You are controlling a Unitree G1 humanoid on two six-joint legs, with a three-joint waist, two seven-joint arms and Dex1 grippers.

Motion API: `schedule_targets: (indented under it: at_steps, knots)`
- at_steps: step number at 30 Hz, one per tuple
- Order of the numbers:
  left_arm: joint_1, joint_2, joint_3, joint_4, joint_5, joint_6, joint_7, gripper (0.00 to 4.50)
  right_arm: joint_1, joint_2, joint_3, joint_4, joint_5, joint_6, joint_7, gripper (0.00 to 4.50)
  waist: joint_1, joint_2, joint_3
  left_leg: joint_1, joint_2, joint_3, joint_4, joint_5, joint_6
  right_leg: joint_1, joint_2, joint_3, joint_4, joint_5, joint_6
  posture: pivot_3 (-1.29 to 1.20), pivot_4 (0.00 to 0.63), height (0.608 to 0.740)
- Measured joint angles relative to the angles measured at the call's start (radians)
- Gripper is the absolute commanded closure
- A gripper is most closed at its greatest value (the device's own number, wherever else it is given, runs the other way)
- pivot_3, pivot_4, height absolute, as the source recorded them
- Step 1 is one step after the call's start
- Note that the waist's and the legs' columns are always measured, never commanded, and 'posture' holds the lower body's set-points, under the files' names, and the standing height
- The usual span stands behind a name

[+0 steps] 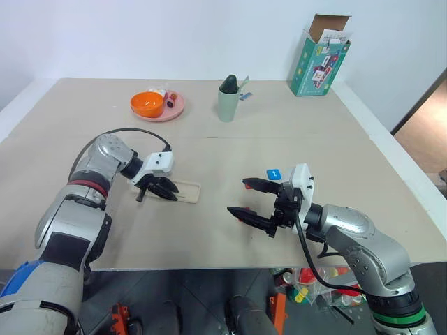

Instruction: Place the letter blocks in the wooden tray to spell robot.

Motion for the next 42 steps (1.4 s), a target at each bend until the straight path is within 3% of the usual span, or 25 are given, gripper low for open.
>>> schedule_targets:
  at_steps: [14, 23, 31, 42]
  knots:
    - [0.007, -0.002, 0.0, -0.043, 0.035, -0.002, 0.013, 4.02, -0.002, 0.007, 0.004, 0.023, -0.009, -0.022, 0.022, 0.0, 0.0, 0.0, 0.0, 0.0, 0.0, 0.0, 0.0, 0.0, 0.0, 0.0, 0.0, 0.0, 0.0, 0.0, 0.0, 0.0, 0.15, 0.74]
    - [0.029, -0.071, -0.011, -0.177, 0.061, 0.129, 0.108, 4.02, -0.003, 0.014, 0.027, 0.029, -0.017, -0.031, 0.025, 0.0, 0.001, 0.0, 0.0, 0.0, -0.001, 0.0, 0.0, 0.0, 0.0, 0.0, 0.0, 0.001, 0.0, 0.0, 0.001, 0.0, 0.15, 0.74]
    - [0.102, -0.116, -0.018, -0.468, 0.059, 0.452, 0.18, 4.02, -0.002, 0.016, 0.035, 0.041, -0.021, -0.044, 0.041, 0.0, -0.003, 0.0, 0.0, 0.0, 0.0, -0.001, -0.001, 0.0, 0.0, 0.0, 0.0, 0.001, 0.0, 0.0, 0.001, 0.0, 0.15, 0.74]
    - [0.194, -0.124, -0.058, -0.778, 0.057, 0.769, 0.246, 4.02, -0.016, 0.025, 0.043, 0.062, -0.03, -0.058, 0.059, 0.0, -0.002, 0.0, 0.0, 0.0, 0.0, -0.001, -0.001, 0.0, 0.0, 0.0, 0.001, 0.001, 0.0, 0.0, 0.001, 0.0, 0.15, 0.74]
